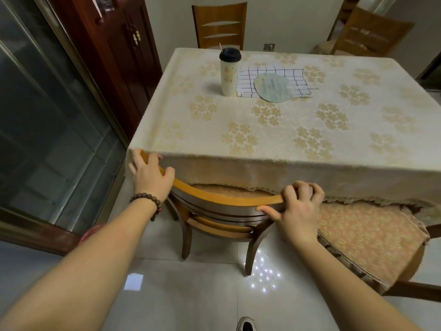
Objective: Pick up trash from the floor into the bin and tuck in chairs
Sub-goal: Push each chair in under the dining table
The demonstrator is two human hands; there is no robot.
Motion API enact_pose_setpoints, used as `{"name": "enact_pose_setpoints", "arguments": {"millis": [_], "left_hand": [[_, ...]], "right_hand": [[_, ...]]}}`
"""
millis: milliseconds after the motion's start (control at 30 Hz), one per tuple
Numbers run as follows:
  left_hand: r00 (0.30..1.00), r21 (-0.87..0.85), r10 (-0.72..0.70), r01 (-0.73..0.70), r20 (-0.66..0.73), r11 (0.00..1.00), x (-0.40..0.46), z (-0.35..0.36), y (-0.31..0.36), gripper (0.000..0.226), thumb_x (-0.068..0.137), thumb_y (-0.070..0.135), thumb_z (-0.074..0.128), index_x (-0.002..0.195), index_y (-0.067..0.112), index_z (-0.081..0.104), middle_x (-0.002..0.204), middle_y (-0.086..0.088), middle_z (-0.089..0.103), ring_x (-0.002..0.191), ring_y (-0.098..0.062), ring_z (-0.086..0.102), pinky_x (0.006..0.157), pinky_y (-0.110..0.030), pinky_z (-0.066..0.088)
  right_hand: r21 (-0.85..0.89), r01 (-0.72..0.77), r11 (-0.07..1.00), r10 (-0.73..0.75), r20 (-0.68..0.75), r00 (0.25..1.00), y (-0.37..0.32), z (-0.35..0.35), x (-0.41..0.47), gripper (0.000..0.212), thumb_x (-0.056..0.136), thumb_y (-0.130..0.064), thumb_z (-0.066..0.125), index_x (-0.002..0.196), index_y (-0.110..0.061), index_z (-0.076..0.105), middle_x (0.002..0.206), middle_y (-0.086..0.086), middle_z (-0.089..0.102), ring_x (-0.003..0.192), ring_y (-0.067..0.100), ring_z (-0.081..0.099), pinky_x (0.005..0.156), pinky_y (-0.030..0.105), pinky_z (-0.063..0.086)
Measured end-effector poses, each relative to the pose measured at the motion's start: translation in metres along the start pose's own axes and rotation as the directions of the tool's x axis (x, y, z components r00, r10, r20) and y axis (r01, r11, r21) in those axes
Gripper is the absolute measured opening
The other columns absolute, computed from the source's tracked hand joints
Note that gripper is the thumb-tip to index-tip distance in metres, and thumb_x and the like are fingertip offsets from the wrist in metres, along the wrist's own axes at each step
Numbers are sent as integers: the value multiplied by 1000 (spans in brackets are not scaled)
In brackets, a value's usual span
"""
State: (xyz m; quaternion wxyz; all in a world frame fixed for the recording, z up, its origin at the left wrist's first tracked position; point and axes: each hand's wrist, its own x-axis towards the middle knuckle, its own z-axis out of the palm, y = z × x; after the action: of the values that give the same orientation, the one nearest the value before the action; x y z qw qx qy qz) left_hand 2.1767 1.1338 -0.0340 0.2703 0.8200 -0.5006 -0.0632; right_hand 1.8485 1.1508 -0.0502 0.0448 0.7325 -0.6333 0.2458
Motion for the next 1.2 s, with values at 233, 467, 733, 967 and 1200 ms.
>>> {"name": "enact_pose_setpoints", "arguments": {"millis": [233,467,733,967,1200], "left_hand": [[998,-111,-31,24,-57,994,-51,34,18,26,79,23,60,101,12,52,146,-13,17,125,-39,22,92,-55,42],[997,-112,-70,65,-42,992,-78,38,13,24,79,19,59,100,11,51,148,-13,13,127,-36,20,92,-53,42],[993,-30,-98,100,66,994,-97,26,-5,31,86,30,58,110,11,50,151,-12,7,132,-36,15,91,-53,44],[971,242,180,-214,154,946,-103,12,7,78,78,77,35,128,19,47,156,-16,10,144,-32,-9,113,-50,-11],[823,341,394,-538,409,771,-118,17,12,93,63,91,20,120,27,57,130,3,53,129,-20,37,116,-51,3]], "right_hand": [[-15,30,999,-28,139,990,57,-4,4,75,66,-80,41,87,-10,55,107,16,51,109,40,32,84,56,43],[23,1,1000,-5,185,983,59,-7,-18,85,63,-87,35,88,-9,58,109,15,53,110,41,34,83,54,43],[11,-10,1000,7,216,976,46,-5,-50,85,66,-87,31,87,-10,60,110,16,54,112,40,34,91,54,39],[-101,95,990,-63,283,957,25,-26,-51,80,69,-83,39,121,-24,54,140,14,41,141,37,11,109,63,-3],[-101,269,958,-204,422,884,-36,-2,-63,81,75,-83,31,127,-24,52,137,10,50,139,33,24,107,68,-2]]}}
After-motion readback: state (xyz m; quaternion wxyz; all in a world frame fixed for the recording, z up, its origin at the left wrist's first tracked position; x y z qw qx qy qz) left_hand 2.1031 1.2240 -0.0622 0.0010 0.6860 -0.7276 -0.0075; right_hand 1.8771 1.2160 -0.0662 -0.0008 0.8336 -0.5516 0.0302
